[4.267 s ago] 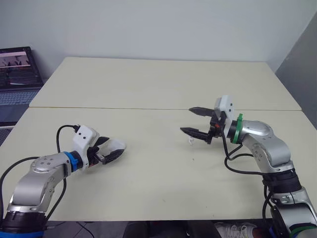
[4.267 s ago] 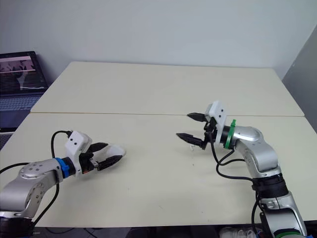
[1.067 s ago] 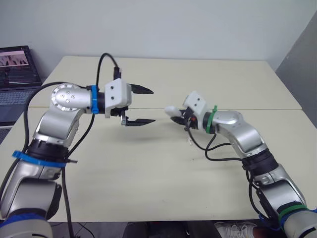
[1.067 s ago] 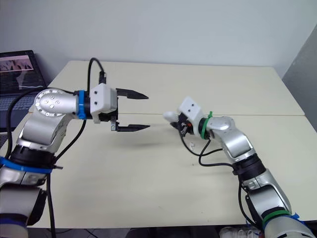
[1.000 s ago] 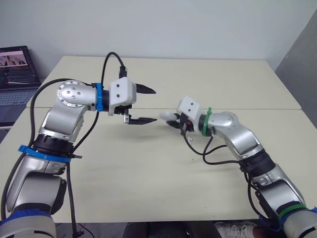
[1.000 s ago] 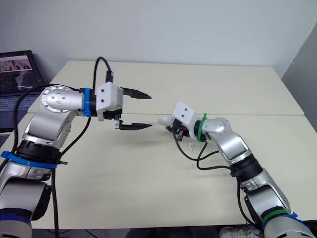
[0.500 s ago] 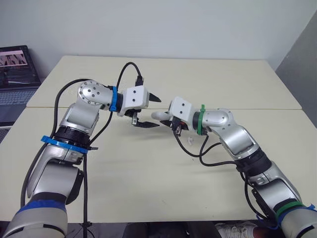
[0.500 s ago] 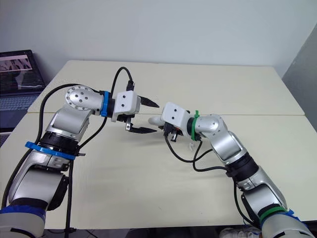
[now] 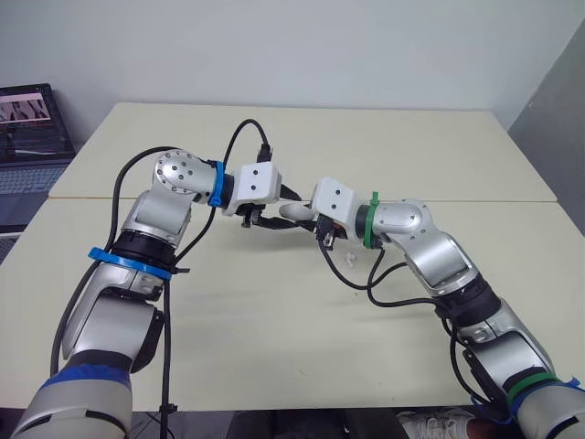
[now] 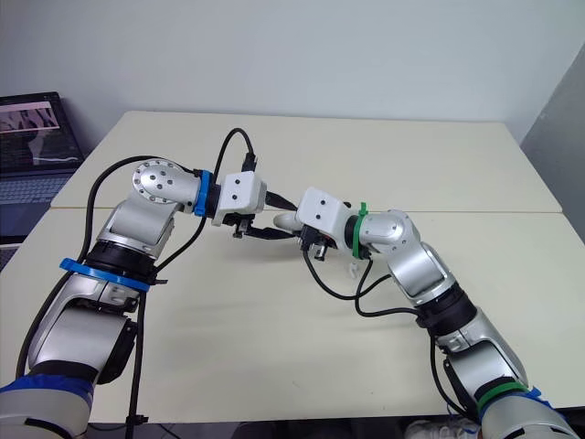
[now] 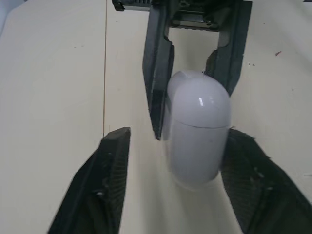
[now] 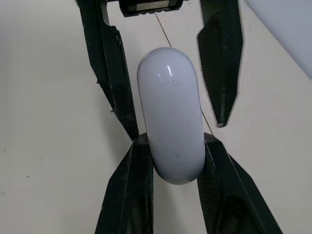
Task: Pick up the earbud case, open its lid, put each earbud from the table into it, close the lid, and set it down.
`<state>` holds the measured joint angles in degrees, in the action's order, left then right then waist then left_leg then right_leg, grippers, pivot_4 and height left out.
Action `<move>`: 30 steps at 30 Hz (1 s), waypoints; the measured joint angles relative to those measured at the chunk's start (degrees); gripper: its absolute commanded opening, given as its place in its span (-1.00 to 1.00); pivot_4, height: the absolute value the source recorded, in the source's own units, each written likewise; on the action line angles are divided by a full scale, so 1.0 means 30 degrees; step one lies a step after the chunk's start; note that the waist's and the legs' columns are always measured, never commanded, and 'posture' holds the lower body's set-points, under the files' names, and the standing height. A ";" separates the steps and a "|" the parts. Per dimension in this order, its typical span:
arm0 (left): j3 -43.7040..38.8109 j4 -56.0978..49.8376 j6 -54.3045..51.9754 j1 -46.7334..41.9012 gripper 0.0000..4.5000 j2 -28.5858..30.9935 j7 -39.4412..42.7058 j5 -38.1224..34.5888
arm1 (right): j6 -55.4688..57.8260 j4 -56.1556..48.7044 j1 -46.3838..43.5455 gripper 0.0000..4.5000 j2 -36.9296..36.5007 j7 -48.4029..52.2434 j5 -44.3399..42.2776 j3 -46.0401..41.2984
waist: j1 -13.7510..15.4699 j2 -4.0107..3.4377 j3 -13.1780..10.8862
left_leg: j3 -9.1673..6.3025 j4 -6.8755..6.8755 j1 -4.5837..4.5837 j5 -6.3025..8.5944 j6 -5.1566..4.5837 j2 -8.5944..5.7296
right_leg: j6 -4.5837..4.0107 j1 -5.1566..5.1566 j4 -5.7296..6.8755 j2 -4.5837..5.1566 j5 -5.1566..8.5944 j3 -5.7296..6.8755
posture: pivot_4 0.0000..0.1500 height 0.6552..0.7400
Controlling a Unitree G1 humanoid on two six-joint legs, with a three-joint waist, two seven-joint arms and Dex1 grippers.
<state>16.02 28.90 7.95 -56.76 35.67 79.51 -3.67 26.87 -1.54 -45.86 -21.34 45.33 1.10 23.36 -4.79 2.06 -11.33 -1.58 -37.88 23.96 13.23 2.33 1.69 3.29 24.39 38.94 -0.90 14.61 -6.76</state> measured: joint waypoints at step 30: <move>-0.0139 -0.0599 -0.1779 0.0035 -0.51 0.0038 0.0885 -0.0308 | -0.2147 0.0583 0.0170 -0.64 -0.0431 0.0353 -0.0008 0.0084 | 0.0000 0.0000 0.0000 | -0.0003 -0.0007 -0.0003 0.0000 0.0000 -0.0001 | -0.0001 -0.0001 0.0007 0.0000 -0.0002 0.0001 | 1.00 1.00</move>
<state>15.60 27.10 2.61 -56.65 35.78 82.17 -4.59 20.42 0.21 -45.35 -22.63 46.39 1.07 23.61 -4.79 2.06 -11.33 -1.59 -37.90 23.95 13.23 2.33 1.68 3.28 24.39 38.96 -0.90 14.60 -6.76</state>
